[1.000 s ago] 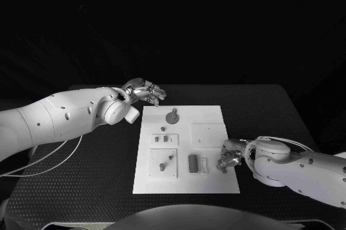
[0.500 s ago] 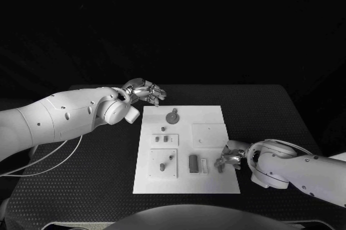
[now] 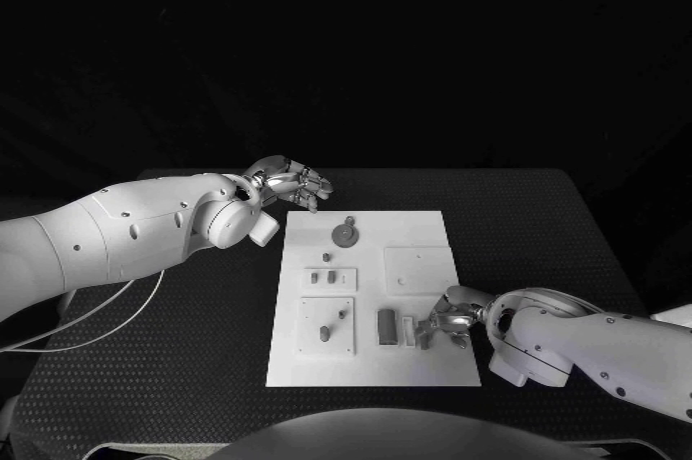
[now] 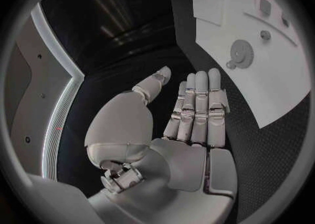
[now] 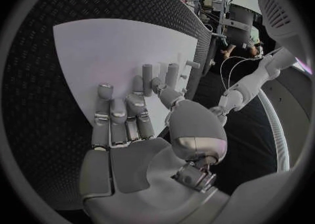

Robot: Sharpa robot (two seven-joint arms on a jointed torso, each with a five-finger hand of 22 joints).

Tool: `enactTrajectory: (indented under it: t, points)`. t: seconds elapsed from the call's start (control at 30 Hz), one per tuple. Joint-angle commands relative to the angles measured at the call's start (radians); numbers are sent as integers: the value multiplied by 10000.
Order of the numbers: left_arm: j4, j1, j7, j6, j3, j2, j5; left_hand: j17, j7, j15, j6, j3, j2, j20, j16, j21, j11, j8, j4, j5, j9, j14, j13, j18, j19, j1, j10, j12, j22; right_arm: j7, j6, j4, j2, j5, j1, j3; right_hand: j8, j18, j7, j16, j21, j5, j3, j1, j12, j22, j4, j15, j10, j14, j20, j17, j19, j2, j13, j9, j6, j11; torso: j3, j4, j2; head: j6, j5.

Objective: Assemble the parts on the task board

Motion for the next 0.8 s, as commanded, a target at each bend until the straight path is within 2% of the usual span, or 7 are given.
enactTrajectory:
  t: [0.03,0.4,0.8]
  points:
    - [35,8,62,125,6,14,-33,9,-15,27,-85,-17,-12,14,-50,-34,16,58,46,-49,-15,-39,10,105,32,-75,-59,10,15,262,-382,86,48,369,-27,-11,68,59,33,42,65,26,12,214,44,95,-47,-78,91,234,-27,78,38,110,31,40,32,-13,3,0,4,4,-5]
    - [30,8,59,143,6,10,-35,11,-15,27,-86,-16,-13,15,-51,-37,17,60,43,-49,-17,-40,11,104,33,-72,-59,10,20,320,-514,79,153,433,-28,-10,64,59,24,48,78,26,-2,239,52,97,-43,-95,133,272,-45,94,68,81,54,26,53,-23,5,1,4,-16,10]
    - [28,8,51,162,6,3,-35,13,-15,29,-85,-19,-12,17,-51,-42,17,65,45,-50,-19,-41,13,103,33,-75,-58,11,25,127,-5,-198,380,390,-28,-10,48,59,27,49,75,26,-16,235,30,94,-39,-104,94,228,-50,36,73,65,1,9,44,-23,4,4,4,-23,3]
